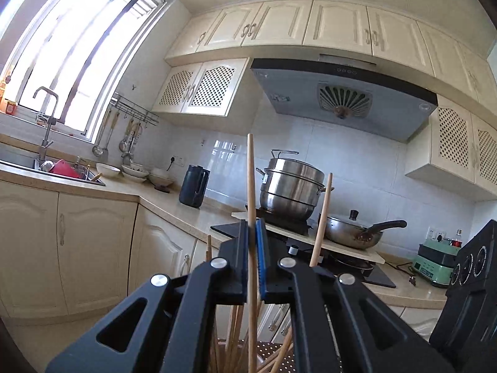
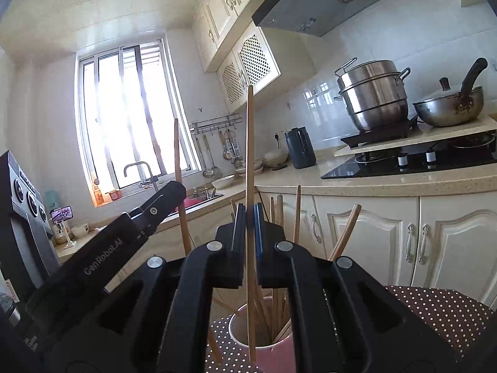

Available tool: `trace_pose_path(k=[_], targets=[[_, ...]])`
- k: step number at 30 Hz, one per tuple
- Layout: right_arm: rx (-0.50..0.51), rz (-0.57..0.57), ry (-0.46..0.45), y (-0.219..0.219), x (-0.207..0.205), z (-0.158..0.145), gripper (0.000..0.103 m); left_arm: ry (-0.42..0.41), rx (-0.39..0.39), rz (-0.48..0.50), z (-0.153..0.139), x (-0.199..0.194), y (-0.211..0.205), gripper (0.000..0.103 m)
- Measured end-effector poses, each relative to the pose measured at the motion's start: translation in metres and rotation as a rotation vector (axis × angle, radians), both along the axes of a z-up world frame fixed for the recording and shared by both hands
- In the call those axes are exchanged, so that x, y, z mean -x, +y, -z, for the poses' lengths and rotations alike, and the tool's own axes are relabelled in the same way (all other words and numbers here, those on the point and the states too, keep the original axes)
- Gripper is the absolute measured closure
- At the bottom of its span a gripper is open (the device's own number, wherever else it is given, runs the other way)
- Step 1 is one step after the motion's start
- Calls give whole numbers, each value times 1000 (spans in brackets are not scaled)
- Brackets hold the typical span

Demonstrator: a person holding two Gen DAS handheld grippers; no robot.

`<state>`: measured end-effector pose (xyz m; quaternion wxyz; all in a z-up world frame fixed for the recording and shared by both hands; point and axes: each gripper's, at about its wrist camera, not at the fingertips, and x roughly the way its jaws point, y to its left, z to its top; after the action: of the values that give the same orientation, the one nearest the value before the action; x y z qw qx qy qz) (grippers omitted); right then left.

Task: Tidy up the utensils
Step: 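Lift the chopstick with the right gripper and bring it above the pink cup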

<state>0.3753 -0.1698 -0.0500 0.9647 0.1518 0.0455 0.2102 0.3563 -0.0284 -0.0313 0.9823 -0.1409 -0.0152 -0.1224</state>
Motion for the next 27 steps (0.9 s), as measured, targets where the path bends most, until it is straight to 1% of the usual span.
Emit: trace_pose_path(k=[2, 4, 8, 12, 14, 18, 20, 21, 23, 27], targets=[[8, 1, -6, 1, -6, 3, 97, -26, -23, -30, 2, -3, -3, 98], [1, -1, -14, 0, -10, 7, 97, -24, -22, -20, 6, -8, -4, 98], [-7, -3, -18, -3, -16, 14, 97, -33, -25, -54, 14, -13, -6, 98], [-4, -2, -31, -6, -18, 15, 97, -16, -34, -50, 19, -17, -6, 98], [-14, -10, -27, -8, -20, 15, 97, -7, -16, -45, 21, -18, -3, 98], [-23, -9, -53, -7, -17, 13, 97, -12, -40, -56, 25, -15, -3, 98], [-27, -19, -57, -7, -18, 9, 97, -22, -42, -70, 25, -13, -2, 98], [-30, -19, -64, -7, -17, 7, 97, -28, -33, -79, 24, -12, 0, 97], [-22, -28, -66, -3, -17, 7, 97, -27, -3, -59, 20, -14, 3, 98], [-2, -32, -37, -1, -21, 15, 97, -45, -11, -63, 16, -14, 1, 98]])
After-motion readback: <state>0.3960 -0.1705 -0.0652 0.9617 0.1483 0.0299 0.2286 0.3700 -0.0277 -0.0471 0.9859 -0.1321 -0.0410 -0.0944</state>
